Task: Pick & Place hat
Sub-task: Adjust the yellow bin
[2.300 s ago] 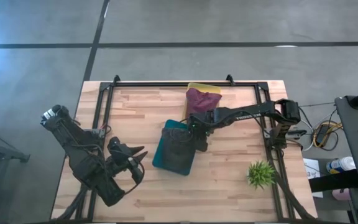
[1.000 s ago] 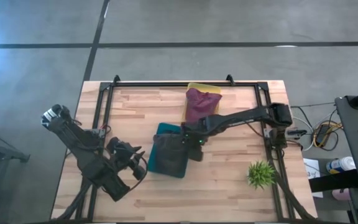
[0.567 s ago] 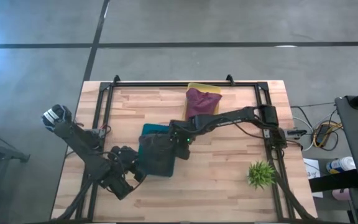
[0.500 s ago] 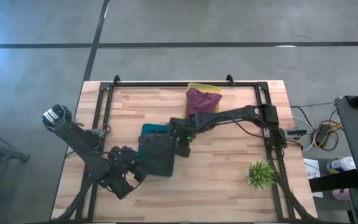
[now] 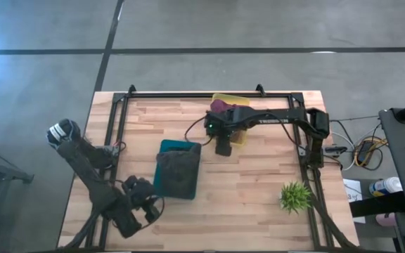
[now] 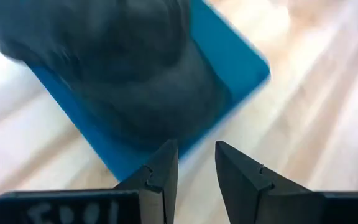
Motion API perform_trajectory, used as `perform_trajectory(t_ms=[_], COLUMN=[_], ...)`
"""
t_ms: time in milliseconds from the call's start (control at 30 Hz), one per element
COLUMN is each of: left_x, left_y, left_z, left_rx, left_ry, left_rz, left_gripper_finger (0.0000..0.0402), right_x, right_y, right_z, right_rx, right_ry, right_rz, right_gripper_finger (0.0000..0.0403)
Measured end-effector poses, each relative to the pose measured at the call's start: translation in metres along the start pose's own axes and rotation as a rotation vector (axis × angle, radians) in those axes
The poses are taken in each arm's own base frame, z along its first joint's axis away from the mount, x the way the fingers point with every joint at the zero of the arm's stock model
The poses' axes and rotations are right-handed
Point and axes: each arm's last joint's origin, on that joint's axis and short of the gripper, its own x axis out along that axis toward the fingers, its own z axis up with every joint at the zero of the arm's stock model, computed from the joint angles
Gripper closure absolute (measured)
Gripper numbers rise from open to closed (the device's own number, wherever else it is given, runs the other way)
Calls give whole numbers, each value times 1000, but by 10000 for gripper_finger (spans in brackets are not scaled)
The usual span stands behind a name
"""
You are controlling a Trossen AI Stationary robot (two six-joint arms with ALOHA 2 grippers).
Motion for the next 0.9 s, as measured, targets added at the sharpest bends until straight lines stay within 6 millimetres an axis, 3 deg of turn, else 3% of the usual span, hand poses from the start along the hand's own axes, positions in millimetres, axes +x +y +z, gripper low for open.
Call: perform_trajectory(t_ms=[167,400,700,900], left_x=[6,20,38,51], left_y=[2,8,16,18], left_z=[-20,-31,-37,-37], left_rx=[50,33,17,-14], left_ry=[55,72,7,-17], left_rz=[11,31,-2,-45], left_gripper_finger=[300,300,300,300], right_x=[16,36,23,23], right_y=[-15,-11,-3,22], right_z=[-6,-8,-10,-14], right_rx=[-35,-53,-44,-74], right_ry=[46,101,93,118], right_rz=[-1,47,75,186], right_gripper_finger=[259,259,259,259])
